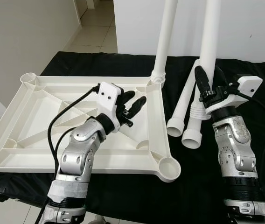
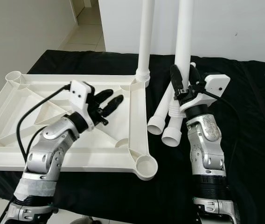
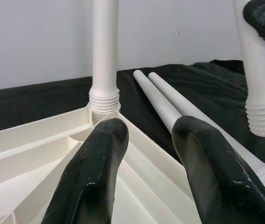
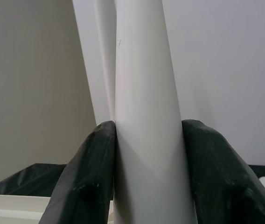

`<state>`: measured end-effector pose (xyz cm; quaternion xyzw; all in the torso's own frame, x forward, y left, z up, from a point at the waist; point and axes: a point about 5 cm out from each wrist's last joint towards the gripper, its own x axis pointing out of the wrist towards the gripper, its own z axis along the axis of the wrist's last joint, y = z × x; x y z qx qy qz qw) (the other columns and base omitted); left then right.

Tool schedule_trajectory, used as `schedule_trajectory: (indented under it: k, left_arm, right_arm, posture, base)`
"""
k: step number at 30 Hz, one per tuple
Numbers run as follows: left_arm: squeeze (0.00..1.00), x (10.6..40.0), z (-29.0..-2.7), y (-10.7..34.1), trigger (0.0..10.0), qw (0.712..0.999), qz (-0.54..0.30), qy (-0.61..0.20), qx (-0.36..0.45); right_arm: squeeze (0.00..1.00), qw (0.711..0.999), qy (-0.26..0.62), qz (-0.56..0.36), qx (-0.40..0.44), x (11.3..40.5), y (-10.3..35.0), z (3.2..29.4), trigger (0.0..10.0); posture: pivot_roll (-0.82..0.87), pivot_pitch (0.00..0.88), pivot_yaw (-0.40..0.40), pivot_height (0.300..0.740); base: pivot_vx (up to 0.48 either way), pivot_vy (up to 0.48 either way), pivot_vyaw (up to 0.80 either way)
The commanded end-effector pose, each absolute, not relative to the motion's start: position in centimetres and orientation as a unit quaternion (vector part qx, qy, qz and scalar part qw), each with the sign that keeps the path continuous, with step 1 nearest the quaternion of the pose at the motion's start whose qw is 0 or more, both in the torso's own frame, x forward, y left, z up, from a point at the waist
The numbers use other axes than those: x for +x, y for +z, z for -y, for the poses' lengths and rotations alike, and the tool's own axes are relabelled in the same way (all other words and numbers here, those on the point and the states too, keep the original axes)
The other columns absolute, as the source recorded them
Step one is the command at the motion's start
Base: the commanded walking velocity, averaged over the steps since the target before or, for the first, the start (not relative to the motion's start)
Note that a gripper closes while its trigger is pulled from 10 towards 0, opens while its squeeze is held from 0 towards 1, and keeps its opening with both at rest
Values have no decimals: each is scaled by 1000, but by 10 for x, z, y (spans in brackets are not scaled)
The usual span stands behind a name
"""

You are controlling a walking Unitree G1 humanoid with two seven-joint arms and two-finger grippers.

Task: Building children table

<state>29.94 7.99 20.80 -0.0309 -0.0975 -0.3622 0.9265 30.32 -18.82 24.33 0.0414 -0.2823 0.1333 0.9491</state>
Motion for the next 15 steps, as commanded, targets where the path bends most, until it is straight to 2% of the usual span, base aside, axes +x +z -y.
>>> schedule_trajectory:
  k: [1, 7, 9, 15]
  left_arm:
    - [0, 300, -85, 205, 10000, 924, 85, -371, -33]
    - [0, 301, -89, 204, 10000, 921, 77, -382, -23]
    - [0, 302, -90, 204, 10000, 918, 74, -390, -20]
    - [0, 300, -89, 215, 10000, 900, 87, -425, -44]
  right_arm:
    - [0, 939, 163, 303, 31, 298, 253, 179, 10000]
    - [0, 931, 182, 314, 20, 295, 259, 171, 10000]
    - [0, 922, 224, 314, -16, 294, 259, 153, 10000]
    - [0, 916, 270, 294, -35, 297, 250, 137, 10000]
  posture:
    - [-11, 73, 39, 740]
    - [-12, 68, 40, 740]
    - [-8, 58, 31, 740]
    - [2, 45, 14, 740]
  base:
    - [0, 0, 0]
    - [0, 0, 0]
    - [0, 0, 0]
    - [0, 0, 0]
